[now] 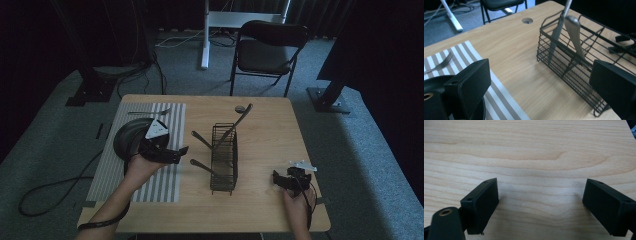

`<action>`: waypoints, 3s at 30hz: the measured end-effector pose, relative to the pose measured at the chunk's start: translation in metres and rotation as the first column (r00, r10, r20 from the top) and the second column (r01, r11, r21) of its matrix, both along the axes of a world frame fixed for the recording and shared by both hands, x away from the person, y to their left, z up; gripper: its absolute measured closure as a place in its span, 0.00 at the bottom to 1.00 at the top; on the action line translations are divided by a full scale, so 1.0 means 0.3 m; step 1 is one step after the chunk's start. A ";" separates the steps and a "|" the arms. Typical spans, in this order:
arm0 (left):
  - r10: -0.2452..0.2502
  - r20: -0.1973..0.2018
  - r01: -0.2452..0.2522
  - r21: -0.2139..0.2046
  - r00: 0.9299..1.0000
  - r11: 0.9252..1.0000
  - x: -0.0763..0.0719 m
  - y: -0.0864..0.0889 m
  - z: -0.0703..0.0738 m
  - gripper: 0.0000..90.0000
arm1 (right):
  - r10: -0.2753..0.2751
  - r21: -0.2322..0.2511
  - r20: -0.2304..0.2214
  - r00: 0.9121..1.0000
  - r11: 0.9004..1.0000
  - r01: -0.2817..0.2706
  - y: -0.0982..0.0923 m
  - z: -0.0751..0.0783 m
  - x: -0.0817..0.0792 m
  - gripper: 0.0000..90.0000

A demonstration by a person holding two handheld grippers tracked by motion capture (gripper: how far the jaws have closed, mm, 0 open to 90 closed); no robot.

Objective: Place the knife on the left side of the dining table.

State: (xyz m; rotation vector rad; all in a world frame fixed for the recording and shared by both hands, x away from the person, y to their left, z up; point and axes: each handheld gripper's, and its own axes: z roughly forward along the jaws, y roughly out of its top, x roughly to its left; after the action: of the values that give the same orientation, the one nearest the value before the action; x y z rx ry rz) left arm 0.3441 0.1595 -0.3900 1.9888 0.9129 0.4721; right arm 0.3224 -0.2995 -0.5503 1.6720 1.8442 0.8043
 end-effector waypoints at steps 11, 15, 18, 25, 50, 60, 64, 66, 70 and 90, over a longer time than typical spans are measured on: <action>-0.049 -0.012 0.049 -0.014 0.999 0.999 0.026 -0.045 0.016 0.07 | 0.000 -0.001 0.001 1.000 1.000 0.000 0.000 0.000 0.000 0.14; -0.065 -0.020 0.065 -0.030 0.998 0.997 0.043 -0.065 0.023 0.10 | 0.000 0.000 0.001 1.000 1.000 0.000 0.000 0.000 0.000 0.14; -0.065 -0.022 0.064 -0.049 0.998 0.997 0.054 -0.073 0.025 0.16 | 0.000 0.000 0.001 1.000 1.000 0.000 0.000 0.000 0.000 0.14; -0.085 -0.050 0.080 -0.085 0.995 0.993 0.080 -0.096 0.019 0.36 | 0.001 -0.001 0.002 1.000 1.000 -0.001 0.000 0.000 0.000 0.14; -0.152 -0.077 0.145 -0.085 0.985 0.986 0.074 -0.130 0.014 0.80 | 0.000 0.000 0.002 1.000 1.000 0.000 0.000 0.000 0.000 0.14; -0.224 -0.132 0.193 -0.212 0.966 0.958 0.069 -0.122 0.024 0.87 | 0.000 0.000 0.002 1.000 1.000 0.000 0.000 0.000 0.000 0.14; -0.213 -0.123 0.184 -0.215 0.969 0.959 0.061 -0.131 0.027 0.87 | 0.000 0.001 0.002 1.000 1.000 0.000 0.000 0.000 0.000 0.14; -0.224 -0.118 0.191 -0.237 0.967 0.952 0.056 -0.137 0.031 0.88 | 0.000 0.000 0.002 1.000 1.000 0.000 0.000 0.000 0.000 0.14; -0.222 -0.072 0.204 -0.198 0.972 0.959 0.042 -0.156 0.059 0.93 | 0.000 0.001 0.002 1.000 1.000 0.000 0.000 0.000 0.000 0.14; -0.261 -0.069 0.240 -0.222 0.963 0.945 0.012 -0.154 0.107 0.93 | 0.000 0.000 0.001 1.000 1.000 0.000 0.000 0.000 0.000 0.14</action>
State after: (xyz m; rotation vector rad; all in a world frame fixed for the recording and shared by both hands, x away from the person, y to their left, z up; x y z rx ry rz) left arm 0.3477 0.1134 -0.3579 1.9093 0.7215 0.1277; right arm 0.3224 -0.2997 -0.5503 1.6712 1.8436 0.8052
